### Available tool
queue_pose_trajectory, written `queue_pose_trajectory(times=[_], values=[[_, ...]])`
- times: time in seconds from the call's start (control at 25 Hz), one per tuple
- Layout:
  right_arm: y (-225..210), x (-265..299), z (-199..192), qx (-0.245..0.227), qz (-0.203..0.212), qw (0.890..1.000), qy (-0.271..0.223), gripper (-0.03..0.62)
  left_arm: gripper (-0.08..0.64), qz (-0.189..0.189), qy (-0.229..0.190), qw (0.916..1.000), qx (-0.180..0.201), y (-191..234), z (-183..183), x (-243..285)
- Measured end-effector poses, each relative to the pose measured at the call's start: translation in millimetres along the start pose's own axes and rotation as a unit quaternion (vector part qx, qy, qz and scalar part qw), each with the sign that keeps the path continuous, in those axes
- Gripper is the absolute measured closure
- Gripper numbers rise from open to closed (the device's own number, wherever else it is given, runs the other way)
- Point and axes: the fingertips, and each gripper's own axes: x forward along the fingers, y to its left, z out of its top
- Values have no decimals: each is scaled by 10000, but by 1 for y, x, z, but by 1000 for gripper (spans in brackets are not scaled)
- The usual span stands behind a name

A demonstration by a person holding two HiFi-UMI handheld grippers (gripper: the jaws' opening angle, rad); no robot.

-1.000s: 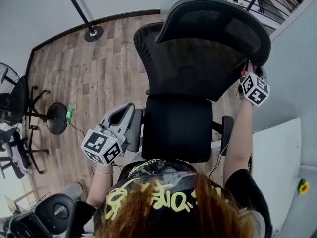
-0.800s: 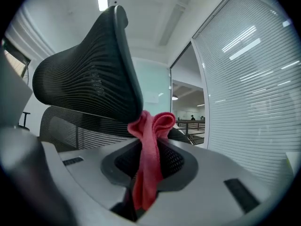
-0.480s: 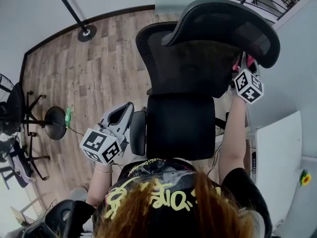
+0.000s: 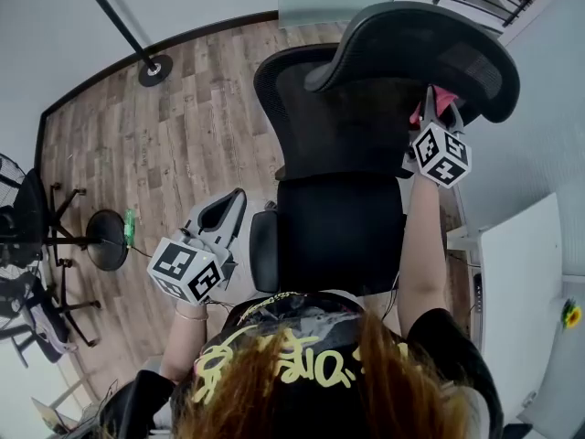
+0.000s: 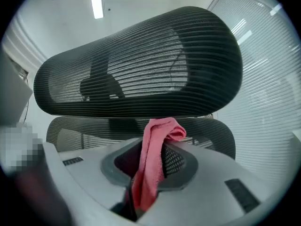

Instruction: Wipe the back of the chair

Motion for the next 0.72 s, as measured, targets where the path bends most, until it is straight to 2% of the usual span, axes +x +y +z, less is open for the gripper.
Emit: queue_pose_trajectory(times=[0.16,0.4,0.72], values=[[23,-2,-1,-66,187,9998,6,520,571,-25,-11,10000,3,3,-1,-3],[60,1,-4,-422,497,9978,75,520,571,-129,-34,9999,10,6,2,3],[108,-1,-5,-459,846,9953,80,520,571,-305,-22,9995,39,3,1,8]])
